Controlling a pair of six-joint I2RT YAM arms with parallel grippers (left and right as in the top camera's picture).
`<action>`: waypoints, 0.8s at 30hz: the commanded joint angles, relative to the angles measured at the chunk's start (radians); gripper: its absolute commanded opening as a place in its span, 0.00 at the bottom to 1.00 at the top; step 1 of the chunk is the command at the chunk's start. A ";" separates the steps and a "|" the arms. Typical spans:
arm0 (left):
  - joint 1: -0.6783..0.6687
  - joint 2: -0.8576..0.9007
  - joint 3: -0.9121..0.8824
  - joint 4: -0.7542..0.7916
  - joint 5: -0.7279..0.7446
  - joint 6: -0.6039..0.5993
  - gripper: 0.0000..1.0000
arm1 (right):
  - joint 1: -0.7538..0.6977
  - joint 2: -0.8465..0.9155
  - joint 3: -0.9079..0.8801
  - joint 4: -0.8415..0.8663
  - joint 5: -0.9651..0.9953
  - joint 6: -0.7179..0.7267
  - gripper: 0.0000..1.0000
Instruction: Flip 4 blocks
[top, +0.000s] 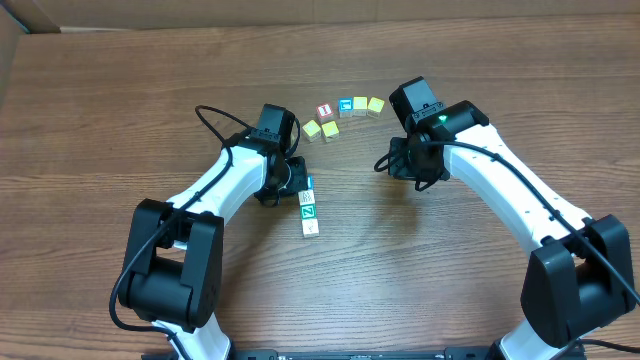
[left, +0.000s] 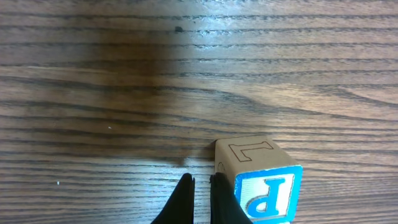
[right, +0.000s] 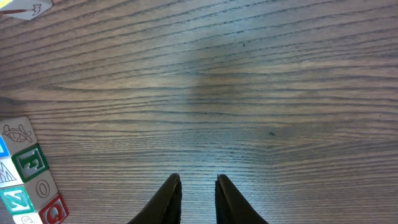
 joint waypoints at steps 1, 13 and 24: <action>-0.009 0.011 -0.009 -0.002 0.010 -0.007 0.04 | 0.002 -0.003 -0.005 0.007 -0.001 -0.003 0.21; 0.042 0.011 -0.001 -0.039 -0.146 -0.013 0.04 | 0.002 -0.003 -0.005 0.033 -0.069 -0.003 0.21; 0.240 0.011 0.027 -0.045 0.106 -0.023 0.04 | 0.037 -0.003 -0.006 0.165 -0.230 0.020 0.20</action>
